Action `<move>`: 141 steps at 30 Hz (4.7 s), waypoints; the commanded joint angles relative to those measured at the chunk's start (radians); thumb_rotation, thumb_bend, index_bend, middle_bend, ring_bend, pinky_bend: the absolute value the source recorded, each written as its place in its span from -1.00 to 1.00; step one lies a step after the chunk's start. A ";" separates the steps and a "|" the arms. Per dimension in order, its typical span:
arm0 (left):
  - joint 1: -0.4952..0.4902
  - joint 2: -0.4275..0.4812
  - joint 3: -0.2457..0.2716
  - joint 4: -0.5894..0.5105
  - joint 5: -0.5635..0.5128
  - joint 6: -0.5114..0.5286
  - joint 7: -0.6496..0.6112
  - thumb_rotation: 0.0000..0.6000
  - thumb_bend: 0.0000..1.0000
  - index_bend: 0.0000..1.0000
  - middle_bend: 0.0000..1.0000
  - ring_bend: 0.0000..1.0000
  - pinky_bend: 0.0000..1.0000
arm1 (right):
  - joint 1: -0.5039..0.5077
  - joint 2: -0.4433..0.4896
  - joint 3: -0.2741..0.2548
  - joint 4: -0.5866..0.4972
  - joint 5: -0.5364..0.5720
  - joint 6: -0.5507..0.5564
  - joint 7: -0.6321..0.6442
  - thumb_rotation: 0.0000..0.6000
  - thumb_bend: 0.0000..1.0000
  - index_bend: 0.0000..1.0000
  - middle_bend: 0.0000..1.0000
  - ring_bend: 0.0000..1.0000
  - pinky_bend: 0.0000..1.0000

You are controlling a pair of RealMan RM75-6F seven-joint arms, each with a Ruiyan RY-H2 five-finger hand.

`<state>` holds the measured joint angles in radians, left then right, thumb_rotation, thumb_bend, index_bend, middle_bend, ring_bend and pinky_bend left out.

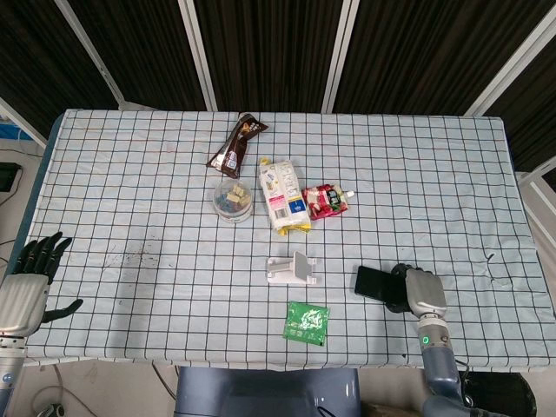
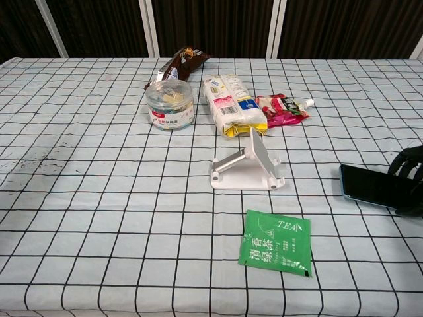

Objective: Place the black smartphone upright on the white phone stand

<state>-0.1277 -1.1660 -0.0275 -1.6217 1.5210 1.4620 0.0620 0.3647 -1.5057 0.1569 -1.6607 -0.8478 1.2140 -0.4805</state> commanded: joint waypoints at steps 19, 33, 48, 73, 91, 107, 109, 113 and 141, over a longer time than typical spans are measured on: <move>0.002 -0.001 -0.001 0.000 0.007 0.008 -0.021 1.00 -1.00 -1.00 -1.00 -1.00 -1.00 | -0.061 0.153 0.096 -0.173 -0.221 -0.038 0.494 1.00 -0.23 0.26 0.32 0.03 0.02; 0.001 -0.004 -0.002 0.002 0.003 0.004 -0.024 1.00 -1.00 -1.00 -1.00 -1.00 -1.00 | -0.037 0.028 0.087 -0.066 -0.466 -0.053 0.882 1.00 -0.24 0.26 0.30 -0.02 -0.02; -0.004 -0.004 -0.004 0.000 -0.013 -0.015 -0.024 1.00 -1.00 -1.00 -1.00 -1.00 -1.00 | 0.039 -0.120 0.091 0.071 -0.464 -0.128 1.001 1.00 -0.24 0.26 0.28 -0.04 -0.03; -0.005 -0.014 -0.012 -0.005 -0.045 -0.026 0.011 1.00 -1.00 -1.00 -1.00 -1.00 -1.00 | 0.109 -0.212 0.100 0.252 -0.497 -0.191 1.268 1.00 -0.24 0.26 0.25 -0.06 -0.03; -0.004 -0.014 -0.012 -0.005 -0.047 -0.025 0.012 1.00 -1.00 -1.00 -1.00 -1.00 -1.00 | 0.125 -0.281 0.074 0.350 -0.552 -0.142 1.339 1.00 -0.17 0.25 0.21 -0.11 -0.11; -0.003 -0.015 -0.012 -0.008 -0.051 -0.027 0.014 1.00 -1.00 -1.00 -1.00 -1.00 -1.00 | 0.135 -0.364 0.042 0.488 -0.614 -0.064 1.385 1.00 -0.05 0.24 0.17 -0.17 -0.11; -0.003 -0.015 -0.013 -0.007 -0.052 -0.027 0.015 1.00 -1.00 -1.00 -1.00 -1.00 -1.00 | 0.137 -0.370 0.043 0.498 -0.616 -0.058 1.391 1.00 -0.05 0.22 0.16 -0.19 -0.15; -0.003 -0.016 -0.013 -0.008 -0.052 -0.028 0.017 1.00 -1.00 -1.00 -1.00 -1.00 -1.00 | 0.143 -0.382 0.044 0.514 -0.617 -0.054 1.402 1.00 -0.04 0.21 0.15 -0.21 -0.18; -0.003 -0.016 -0.014 -0.007 -0.055 -0.027 0.016 1.00 -1.00 -1.00 -1.00 -1.00 -1.00 | 0.140 -0.423 0.034 0.561 -0.592 -0.050 1.404 1.00 -0.03 0.18 0.11 -0.25 -0.22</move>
<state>-0.1306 -1.1821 -0.0416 -1.6289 1.4661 1.4347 0.0779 0.5047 -1.9282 0.1921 -1.1006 -1.4389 1.1634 0.9235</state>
